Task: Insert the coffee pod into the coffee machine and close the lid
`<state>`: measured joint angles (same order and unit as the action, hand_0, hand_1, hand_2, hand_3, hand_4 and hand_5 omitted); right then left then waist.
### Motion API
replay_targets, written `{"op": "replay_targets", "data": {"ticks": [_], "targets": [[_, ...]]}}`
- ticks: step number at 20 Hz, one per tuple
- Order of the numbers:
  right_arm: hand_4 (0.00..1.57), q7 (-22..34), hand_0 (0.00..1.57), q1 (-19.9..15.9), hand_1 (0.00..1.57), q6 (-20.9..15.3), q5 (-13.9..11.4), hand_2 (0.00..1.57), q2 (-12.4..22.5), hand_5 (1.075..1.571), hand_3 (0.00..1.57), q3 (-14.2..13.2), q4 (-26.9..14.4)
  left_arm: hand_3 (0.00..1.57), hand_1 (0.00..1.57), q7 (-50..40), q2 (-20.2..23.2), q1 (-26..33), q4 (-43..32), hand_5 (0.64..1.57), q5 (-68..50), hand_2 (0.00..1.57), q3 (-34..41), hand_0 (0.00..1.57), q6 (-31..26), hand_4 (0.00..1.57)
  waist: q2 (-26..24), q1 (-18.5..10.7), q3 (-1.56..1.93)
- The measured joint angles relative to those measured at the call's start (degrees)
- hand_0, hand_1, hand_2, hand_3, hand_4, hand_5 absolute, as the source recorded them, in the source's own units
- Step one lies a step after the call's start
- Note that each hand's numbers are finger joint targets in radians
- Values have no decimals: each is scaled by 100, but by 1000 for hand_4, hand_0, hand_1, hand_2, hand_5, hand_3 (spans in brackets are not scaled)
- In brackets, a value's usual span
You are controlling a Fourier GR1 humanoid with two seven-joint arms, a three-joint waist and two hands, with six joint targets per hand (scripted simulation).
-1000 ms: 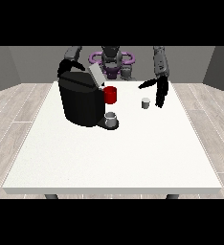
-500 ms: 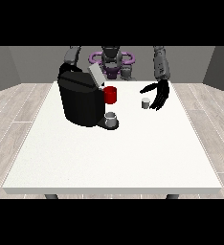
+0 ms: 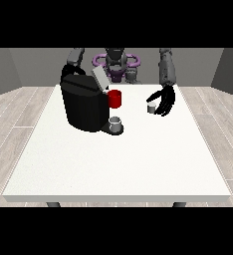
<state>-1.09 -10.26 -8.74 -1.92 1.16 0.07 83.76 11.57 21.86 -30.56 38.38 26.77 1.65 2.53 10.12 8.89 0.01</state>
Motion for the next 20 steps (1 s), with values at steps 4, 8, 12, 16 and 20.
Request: {"op": "replay_targets", "data": {"ticks": [4,8,12,16,20], "targets": [[527,-51,0,-65,0,-59,-33,0,-20,1571,0,-22,-64,737,824,250,-21,-172,-189,1571,159,972,73,824,355,389,115,-8,3],[515,-41,0,-127,0,38,62,0,58,1571,0,-109,-56,867,987,334,-56,-264,-360,1571,379,1095,88,987,760,286,147,34,22],[505,-67,0,-210,0,15,122,0,15,1571,0,-170,-200,890,1028,137,-55,-417,-490,1571,651,1112,-64,1028,706,287,108,27,11],[535,-136,0,-236,0,-65,158,0,-39,1571,0,-140,-185,1363,1266,292,-8,-518,-630,1571,802,1399,-73,1266,758,507,161,38,13],[414,-147,0,-162,0,-72,191,0,-40,1571,0,-133,-294,1410,1477,478,17,-665,-633,1571,820,1470,-68,1477,540,632,53,-1,3]]}}
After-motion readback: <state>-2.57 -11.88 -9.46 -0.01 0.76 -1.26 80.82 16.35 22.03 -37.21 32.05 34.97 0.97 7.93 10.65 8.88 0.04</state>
